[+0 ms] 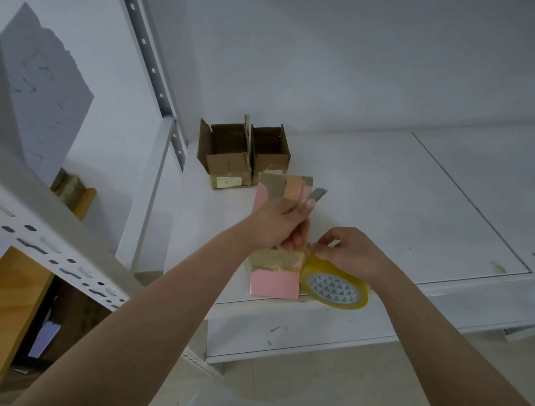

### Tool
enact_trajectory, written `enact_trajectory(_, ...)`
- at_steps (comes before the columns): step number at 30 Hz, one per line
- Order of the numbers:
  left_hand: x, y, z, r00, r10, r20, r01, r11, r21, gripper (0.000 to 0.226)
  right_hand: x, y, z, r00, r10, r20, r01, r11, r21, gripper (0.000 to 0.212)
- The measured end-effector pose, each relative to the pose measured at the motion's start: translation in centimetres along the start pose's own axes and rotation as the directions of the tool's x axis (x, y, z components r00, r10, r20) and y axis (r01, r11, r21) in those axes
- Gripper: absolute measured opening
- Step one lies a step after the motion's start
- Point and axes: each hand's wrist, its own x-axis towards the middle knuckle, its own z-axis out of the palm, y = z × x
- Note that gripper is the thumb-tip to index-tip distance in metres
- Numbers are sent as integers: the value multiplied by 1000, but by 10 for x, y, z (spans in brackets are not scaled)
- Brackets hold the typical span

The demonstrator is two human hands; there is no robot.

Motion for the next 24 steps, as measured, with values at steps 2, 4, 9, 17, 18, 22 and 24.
enact_trajectory(2,1,-21,6,998,-48,-44,48,999,0,55,-2,1,-1,999,-23,36,20,998,67,32)
enact_trajectory(4,-1,-39,11,994,-18,-107,17,1000,-10,55,-6,1,-4,997,-50,57,43,992,120,27)
enact_trajectory(9,4,-47,18,992,24,-125,-18,998,55,59,-17,9,-20,961,-66,267,9,978,209,25)
enact_trajectory(17,16,-49,19,995,65,-73,-53,987,151,53,-25,36,-29,997,52,57,-46,993,-105,35)
enact_trajectory(18,17,-49,19,995,73,-69,-61,986,152,50,-25,40,-28,997,80,21,-73,968,-239,39)
enact_trajectory(22,11,-44,16,994,104,30,-107,980,170,43,-23,52,-23,996,60,66,-49,986,-161,36)
enact_trajectory(24,5,-38,13,987,74,144,-107,966,236,44,-24,57,-25,992,-9,126,10,1000,-10,27)
